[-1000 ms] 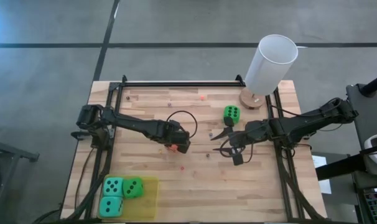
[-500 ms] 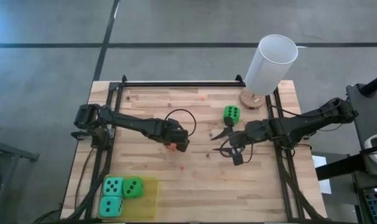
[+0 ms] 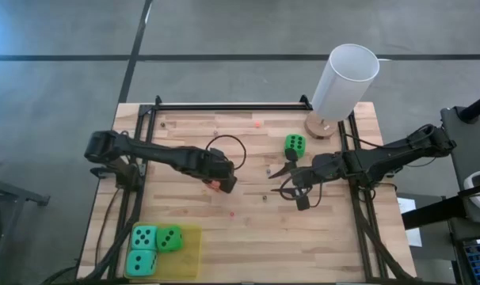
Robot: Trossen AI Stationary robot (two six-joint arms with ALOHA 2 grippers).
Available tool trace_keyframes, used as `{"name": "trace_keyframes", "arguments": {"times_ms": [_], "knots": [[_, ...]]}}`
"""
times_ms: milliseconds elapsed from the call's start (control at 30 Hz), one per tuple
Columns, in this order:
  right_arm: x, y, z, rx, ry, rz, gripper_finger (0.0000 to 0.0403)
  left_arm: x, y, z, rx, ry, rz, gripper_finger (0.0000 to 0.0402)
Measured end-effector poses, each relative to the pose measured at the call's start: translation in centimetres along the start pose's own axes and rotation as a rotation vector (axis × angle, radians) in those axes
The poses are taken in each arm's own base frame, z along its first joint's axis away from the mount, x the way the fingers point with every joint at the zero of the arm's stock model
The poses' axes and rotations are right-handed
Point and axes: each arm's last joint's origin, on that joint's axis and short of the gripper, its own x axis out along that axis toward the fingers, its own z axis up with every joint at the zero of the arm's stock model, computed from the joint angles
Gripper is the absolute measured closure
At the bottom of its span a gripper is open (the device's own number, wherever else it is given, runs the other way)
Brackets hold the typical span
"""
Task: Pick & Place Dice
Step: Put the large orange dice into the yellow bin
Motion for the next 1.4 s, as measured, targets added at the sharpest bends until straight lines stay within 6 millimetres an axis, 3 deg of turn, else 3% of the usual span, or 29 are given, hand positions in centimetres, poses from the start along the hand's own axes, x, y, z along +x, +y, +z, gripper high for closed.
{"name": "trace_keyframes", "arguments": {"times_ms": [733, 1400], "knots": [[0.0, 0.0, 0.0, 0.000, 0.000, 0.000, 0.0223, -7.2, 1.9, -5.0, 0.230, 0.063, -0.134, 0.0024], [0.0, 0.0, 0.0, 0.001, 0.000, 0.000, 0.0223, -9.3, 0.6, -11.0, 0.524, 0.195, -0.320, 0.0022]]}}
